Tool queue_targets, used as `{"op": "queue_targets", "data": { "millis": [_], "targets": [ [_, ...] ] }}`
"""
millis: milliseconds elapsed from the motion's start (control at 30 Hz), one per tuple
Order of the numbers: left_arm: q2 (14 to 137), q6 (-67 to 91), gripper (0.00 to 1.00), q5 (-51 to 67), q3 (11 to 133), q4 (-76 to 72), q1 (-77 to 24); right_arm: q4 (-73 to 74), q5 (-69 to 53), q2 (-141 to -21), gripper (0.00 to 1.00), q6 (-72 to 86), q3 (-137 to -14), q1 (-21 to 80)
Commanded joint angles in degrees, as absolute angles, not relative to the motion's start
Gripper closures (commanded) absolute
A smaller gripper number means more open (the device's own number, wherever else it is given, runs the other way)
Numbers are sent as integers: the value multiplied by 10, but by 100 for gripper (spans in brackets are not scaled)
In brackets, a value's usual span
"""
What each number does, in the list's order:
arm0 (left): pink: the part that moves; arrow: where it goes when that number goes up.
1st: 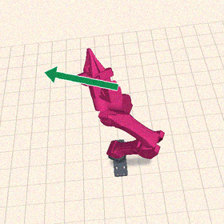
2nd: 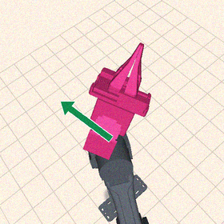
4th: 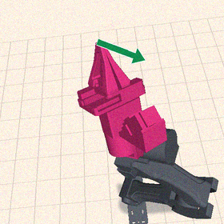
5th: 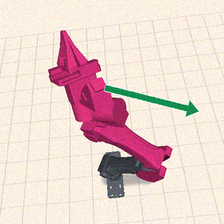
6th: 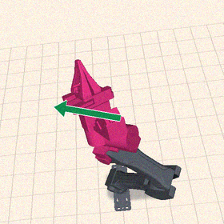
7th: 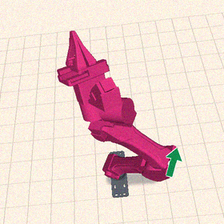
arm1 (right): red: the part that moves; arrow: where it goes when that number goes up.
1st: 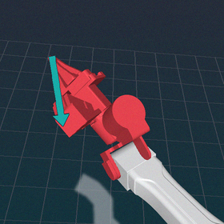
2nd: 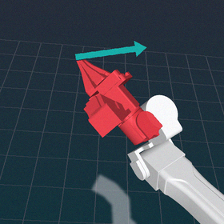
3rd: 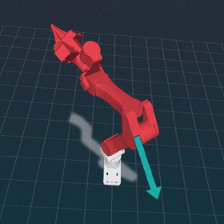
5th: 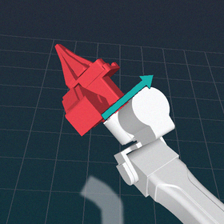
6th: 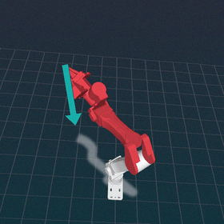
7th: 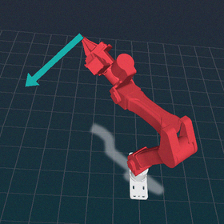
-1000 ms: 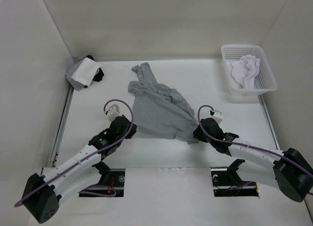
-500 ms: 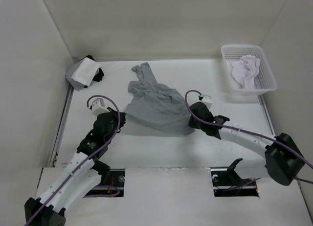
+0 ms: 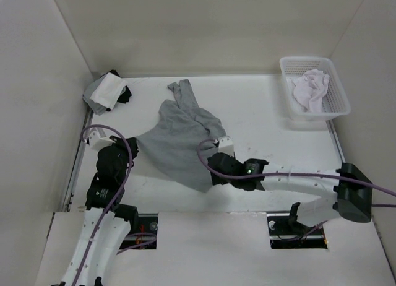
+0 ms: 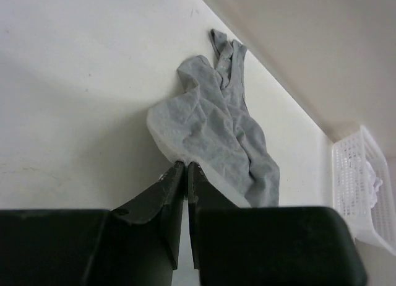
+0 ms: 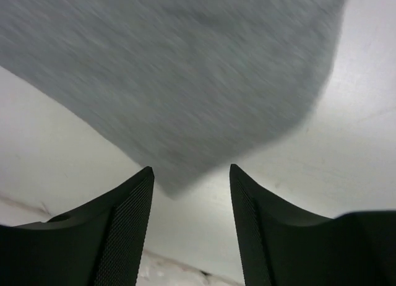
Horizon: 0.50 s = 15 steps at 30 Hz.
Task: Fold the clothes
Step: Flatten the tank top out
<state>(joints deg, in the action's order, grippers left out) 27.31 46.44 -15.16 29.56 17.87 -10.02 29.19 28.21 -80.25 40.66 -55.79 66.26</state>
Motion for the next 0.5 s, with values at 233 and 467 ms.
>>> {"op": "queue_targets", "data": {
  "millis": [233, 467],
  "targets": [
    [277, 472, 95, -127, 308, 177, -109, 71, 165, -676, 53, 523, -316, 480],
    [328, 486, 96, -129, 309, 107, -189, -112, 55, -853, 45, 491, -375, 378]
  ]
}}
